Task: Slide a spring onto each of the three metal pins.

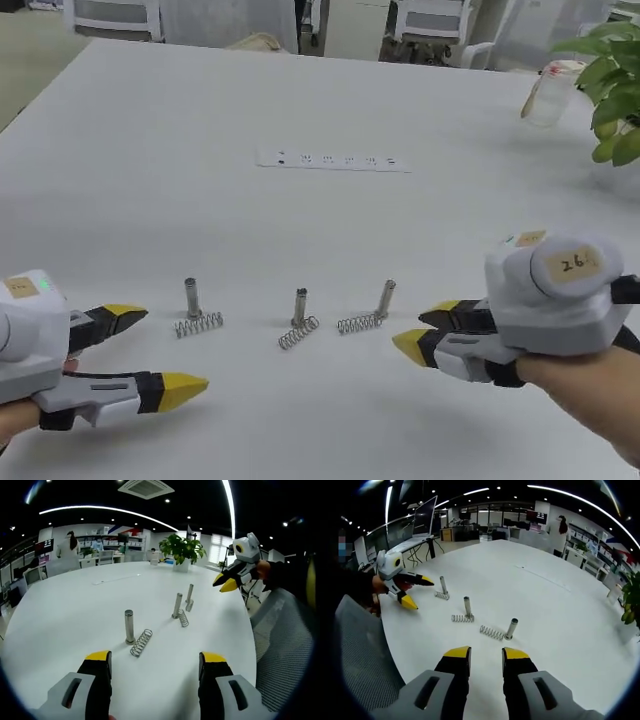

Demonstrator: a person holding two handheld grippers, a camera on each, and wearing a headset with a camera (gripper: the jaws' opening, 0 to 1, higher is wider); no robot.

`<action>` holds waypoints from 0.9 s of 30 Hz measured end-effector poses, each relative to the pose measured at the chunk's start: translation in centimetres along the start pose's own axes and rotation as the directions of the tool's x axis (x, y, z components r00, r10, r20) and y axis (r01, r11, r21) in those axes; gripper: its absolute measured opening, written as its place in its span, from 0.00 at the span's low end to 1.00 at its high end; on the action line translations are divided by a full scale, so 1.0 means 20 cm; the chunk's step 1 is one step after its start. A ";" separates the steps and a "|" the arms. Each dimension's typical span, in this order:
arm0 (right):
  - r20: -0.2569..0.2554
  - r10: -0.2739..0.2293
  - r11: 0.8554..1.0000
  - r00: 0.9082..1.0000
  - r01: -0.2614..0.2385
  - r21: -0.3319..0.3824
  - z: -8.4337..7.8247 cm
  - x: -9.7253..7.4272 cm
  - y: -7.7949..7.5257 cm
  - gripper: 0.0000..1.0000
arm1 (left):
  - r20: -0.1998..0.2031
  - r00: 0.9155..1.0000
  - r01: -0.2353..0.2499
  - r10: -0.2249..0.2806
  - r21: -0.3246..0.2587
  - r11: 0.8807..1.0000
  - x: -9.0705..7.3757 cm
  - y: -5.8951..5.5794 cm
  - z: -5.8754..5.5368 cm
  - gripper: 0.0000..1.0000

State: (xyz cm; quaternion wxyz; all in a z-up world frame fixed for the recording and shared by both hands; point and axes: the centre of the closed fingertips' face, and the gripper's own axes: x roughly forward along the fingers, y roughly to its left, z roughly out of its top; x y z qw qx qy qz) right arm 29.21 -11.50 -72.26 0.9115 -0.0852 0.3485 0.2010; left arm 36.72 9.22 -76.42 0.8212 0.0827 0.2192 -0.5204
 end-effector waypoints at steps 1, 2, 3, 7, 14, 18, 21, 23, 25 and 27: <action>0.000 0.000 1.000 1.000 0.000 0.000 0.00 0.00 0.00 0.22 | -0.001 1.000 0.002 -0.002 -0.001 1.000 0.01 0.01 0.00 0.67; -0.002 0.000 1.000 1.000 0.000 -0.001 0.00 0.00 0.00 0.22 | -0.001 1.000 0.006 -0.006 0.001 1.000 0.02 0.01 0.00 0.66; -0.003 0.000 1.000 1.000 0.000 0.000 -0.01 0.00 0.00 0.22 | 0.001 1.000 0.012 -0.012 0.011 1.000 0.03 0.01 0.00 0.64; -0.009 0.000 1.000 1.000 0.000 0.002 -0.02 0.00 0.00 0.22 | 0.002 1.000 0.020 -0.020 0.026 0.999 0.06 0.03 -0.01 0.57; -0.013 -0.008 1.000 1.000 0.008 0.004 -0.02 0.01 -0.01 0.22 | 0.012 0.999 0.030 -0.031 0.033 0.999 0.08 0.06 -0.02 0.48; -0.013 -0.010 1.000 1.000 0.010 0.011 -0.03 0.01 -0.02 0.22 | 0.009 0.999 0.034 -0.034 0.037 0.999 0.10 0.07 -0.03 0.45; -0.017 -0.009 1.000 1.000 0.009 0.011 -0.04 0.01 -0.02 0.22 | 0.012 0.999 0.036 -0.037 0.040 0.999 0.10 0.07 -0.03 0.41; -0.022 -0.007 1.000 1.000 0.007 0.011 -0.04 0.02 -0.02 0.22 | 0.016 0.999 0.037 -0.038 0.052 0.998 0.10 0.07 -0.02 0.38; -0.021 -0.007 1.000 1.000 0.007 0.011 -0.04 0.02 -0.02 0.22 | 0.022 0.999 0.039 -0.040 0.063 0.997 0.11 0.07 -0.02 0.36; -0.022 -0.005 1.000 1.000 0.005 0.011 -0.04 0.02 -0.02 0.22 | 0.025 0.999 0.043 -0.044 0.068 0.997 0.11 0.07 -0.01 0.31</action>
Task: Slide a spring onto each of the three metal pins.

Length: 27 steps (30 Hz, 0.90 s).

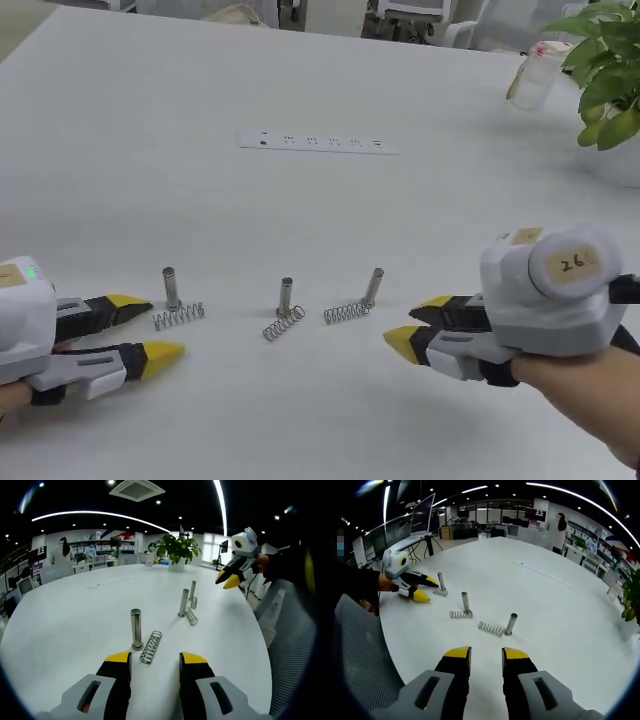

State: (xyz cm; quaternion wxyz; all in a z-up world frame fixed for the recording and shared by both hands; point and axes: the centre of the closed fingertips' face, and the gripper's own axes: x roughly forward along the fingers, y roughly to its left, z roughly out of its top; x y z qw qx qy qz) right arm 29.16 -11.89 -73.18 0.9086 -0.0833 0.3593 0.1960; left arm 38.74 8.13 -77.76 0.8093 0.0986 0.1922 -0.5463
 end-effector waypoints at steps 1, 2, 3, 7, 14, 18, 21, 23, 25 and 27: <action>-0.001 0.000 1.000 1.000 0.000 -0.001 0.00 0.00 0.00 0.22 | 0.002 1.000 0.001 -0.001 0.000 1.000 0.00 0.00 0.00 0.29; -0.002 0.001 1.000 1.000 -0.001 -0.001 0.00 0.00 0.00 0.22 | 0.003 1.000 0.000 0.000 0.003 1.000 0.01 0.00 0.00 0.28; -0.002 0.003 1.000 1.000 -0.003 0.000 0.00 0.00 0.00 0.22 | 0.004 1.000 -0.001 0.001 0.004 1.000 0.01 0.01 0.00 0.28; -0.003 0.005 1.000 1.000 -0.005 0.000 0.00 0.00 0.00 0.22 | 0.006 1.000 -0.001 0.000 0.011 1.000 0.02 0.01 0.01 0.25; -0.004 0.008 1.000 1.000 -0.008 -0.001 0.00 0.00 0.01 0.22 | 0.002 1.000 -0.002 0.002 0.032 0.999 0.03 0.03 0.00 0.20; -0.005 0.007 1.000 1.000 -0.007 0.002 -0.01 0.00 0.01 0.22 | 0.002 1.000 -0.002 0.002 0.037 0.999 0.03 0.04 -0.01 0.18; -0.007 0.006 1.000 1.000 -0.006 0.001 -0.01 0.01 0.01 0.22 | 0.005 1.000 -0.002 0.002 0.044 0.999 0.03 0.04 0.00 0.15; -0.006 0.007 1.000 1.000 -0.007 0.002 -0.01 0.01 0.01 0.22 | 0.004 1.000 -0.003 0.002 0.048 0.999 0.03 0.04 0.00 0.13; -0.005 0.007 1.000 1.000 -0.007 0.003 -0.01 0.01 0.01 0.22 | 0.004 1.000 -0.003 0.003 0.047 0.999 0.03 0.04 0.00 0.13; -0.004 0.007 1.000 1.000 -0.007 0.005 0.00 0.01 0.01 0.22 | 0.004 1.000 -0.006 0.005 0.051 0.999 0.03 0.04 0.00 0.12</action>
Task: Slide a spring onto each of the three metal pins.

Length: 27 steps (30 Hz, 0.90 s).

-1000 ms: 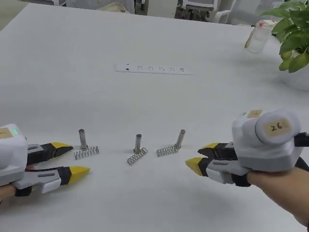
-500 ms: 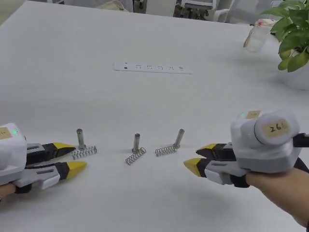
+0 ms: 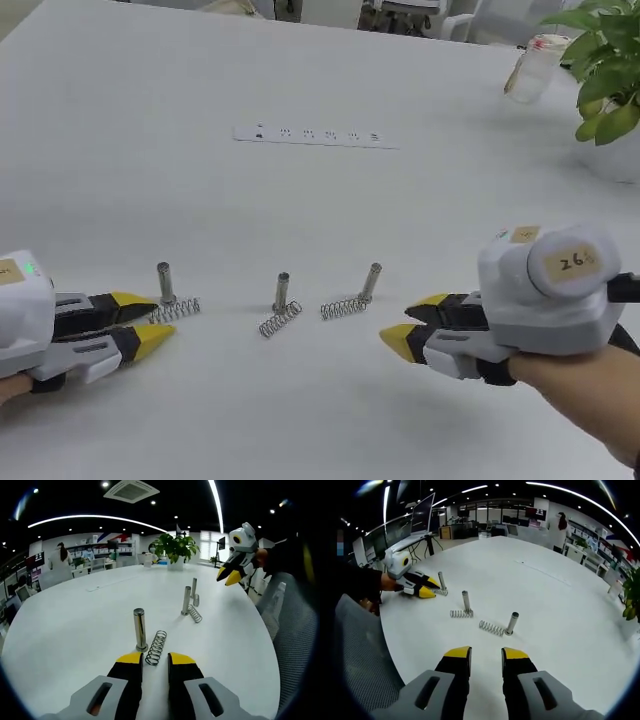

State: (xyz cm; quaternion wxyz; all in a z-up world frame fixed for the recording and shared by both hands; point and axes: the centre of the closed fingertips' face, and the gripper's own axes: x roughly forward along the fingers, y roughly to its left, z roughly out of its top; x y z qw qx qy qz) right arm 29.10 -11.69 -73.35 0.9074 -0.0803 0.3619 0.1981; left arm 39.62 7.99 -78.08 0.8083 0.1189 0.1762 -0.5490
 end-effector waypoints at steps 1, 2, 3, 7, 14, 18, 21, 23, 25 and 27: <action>0.001 0.000 1.000 1.000 0.000 0.001 0.00 0.00 0.00 0.22 | 0.000 1.000 -0.001 0.001 0.001 1.000 0.00 0.00 0.00 0.12; 0.001 0.000 1.000 1.000 0.000 0.001 0.00 0.00 0.00 0.22 | 0.000 1.000 -0.001 0.001 0.005 1.000 0.00 0.00 0.00 0.11; 0.002 0.000 1.000 1.000 0.000 0.001 0.00 0.00 0.00 0.22 | -0.002 1.000 0.000 0.000 0.007 1.000 0.00 0.00 0.00 0.09; 0.005 0.000 1.000 1.000 0.000 0.003 0.00 0.00 0.00 0.22 | -0.004 1.000 -0.003 0.003 0.013 1.000 0.01 0.00 0.00 0.07; 0.009 0.007 1.000 1.000 -0.007 0.000 0.01 0.00 0.00 0.22 | -0.010 1.000 -0.003 0.003 0.029 1.000 0.01 0.00 0.00 0.03; 0.014 0.010 1.000 1.000 -0.010 -0.003 0.02 0.00 0.01 0.22 | -0.012 1.000 -0.002 0.002 0.030 1.000 0.01 -0.01 0.00 0.03; 0.017 0.013 1.000 1.000 -0.013 -0.006 0.02 0.00 0.01 0.22 | -0.016 1.000 0.002 -0.001 0.036 0.999 0.01 -0.01 0.00 0.03; 0.021 0.016 1.000 1.000 -0.016 -0.007 0.03 0.00 0.01 0.22 | -0.018 1.000 0.006 -0.005 0.039 0.999 0.01 -0.02 0.00 0.03; 0.024 0.019 1.000 1.000 -0.019 -0.011 0.03 0.00 0.02 0.21 | -0.019 1.000 0.008 -0.007 0.041 0.999 0.01 -0.03 0.00 0.03; 0.026 0.024 1.000 0.999 -0.024 -0.013 0.03 0.00 0.03 0.21 | -0.020 1.000 0.014 -0.013 0.042 0.999 0.01 -0.04 0.01 0.02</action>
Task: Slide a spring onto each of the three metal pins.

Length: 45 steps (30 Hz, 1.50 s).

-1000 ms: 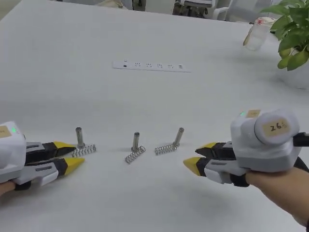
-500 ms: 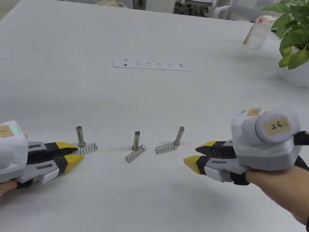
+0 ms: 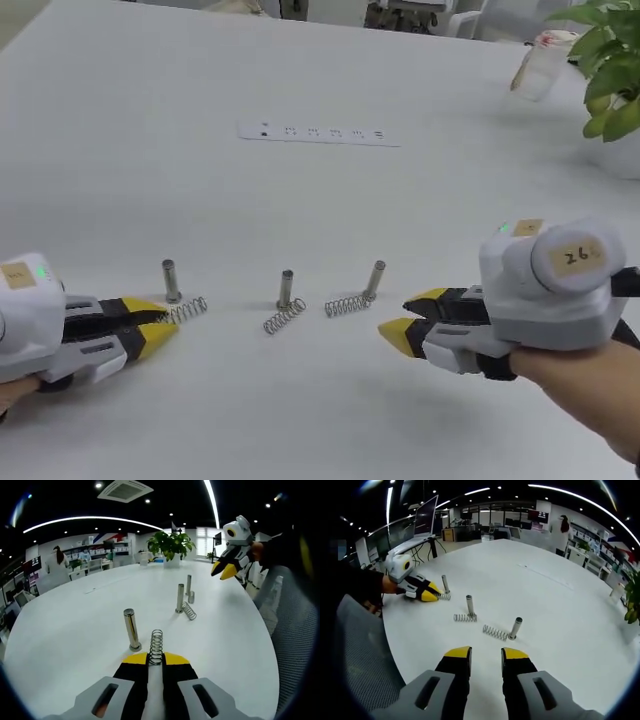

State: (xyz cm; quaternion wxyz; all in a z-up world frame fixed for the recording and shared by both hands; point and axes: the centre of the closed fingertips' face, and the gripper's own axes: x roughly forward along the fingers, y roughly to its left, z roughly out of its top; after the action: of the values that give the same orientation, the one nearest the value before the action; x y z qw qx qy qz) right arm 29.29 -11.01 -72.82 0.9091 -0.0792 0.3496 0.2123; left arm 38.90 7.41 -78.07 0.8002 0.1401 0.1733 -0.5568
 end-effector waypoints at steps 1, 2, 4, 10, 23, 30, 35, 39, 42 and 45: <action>0.002 0.001 1.000 1.000 -0.001 -0.001 0.00 0.00 0.00 0.21 | 0.000 1.000 0.002 -0.002 0.002 1.000 0.00 -0.01 0.00 0.02; 0.002 0.004 1.000 1.000 -0.004 -0.003 0.00 0.00 0.01 0.21 | -0.001 1.000 0.005 -0.005 0.004 1.000 0.00 -0.01 0.00 0.02; 0.006 0.010 1.000 1.000 -0.010 -0.006 0.01 0.00 0.01 0.21 | 0.003 1.000 0.012 -0.012 0.003 1.000 -0.01 -0.03 0.01 0.02; 0.023 0.028 0.999 0.999 -0.028 -0.018 0.04 -0.01 0.05 0.21 | 0.013 0.999 0.031 -0.031 0.011 0.999 -0.04 -0.09 0.04 0.02; 0.043 0.110 0.991 0.993 -0.106 -0.086 0.13 -0.01 0.17 0.21 | 0.051 0.996 0.077 -0.079 0.052 0.996 -0.14 -0.27 0.15 0.02; 0.050 0.179 0.975 0.982 -0.171 -0.145 0.19 -0.01 0.27 0.21 | 0.078 0.991 0.098 -0.106 0.092 0.991 -0.19 -0.36 0.24 0.02; 0.044 0.236 0.956 0.971 -0.223 -0.193 0.22 -0.02 0.36 0.21 | 0.097 0.988 0.108 -0.120 0.116 0.987 -0.21 -0.41 0.29 0.02; 0.017 0.295 0.922 0.955 -0.280 -0.269 0.23 -0.02 0.45 0.21 | 0.101 0.985 0.126 -0.141 0.141 0.982 -0.22 -0.46 0.32 0.02; 0.001 0.327 0.900 0.945 -0.311 -0.306 0.23 -0.02 0.50 0.22 | 0.106 0.982 0.138 -0.155 0.154 0.978 -0.24 -0.49 0.34 0.02; -0.006 0.359 0.882 0.933 -0.341 -0.325 0.23 -0.02 0.55 0.23 | 0.108 0.980 0.151 -0.170 0.167 0.974 -0.26 -0.52 0.36 0.02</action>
State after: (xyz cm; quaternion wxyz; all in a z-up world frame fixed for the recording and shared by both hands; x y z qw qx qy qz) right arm 26.93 0.06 -69.17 0.8398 -0.1555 0.2939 0.4291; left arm 28.42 5.19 -69.68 0.7481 0.1544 0.0905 -0.6390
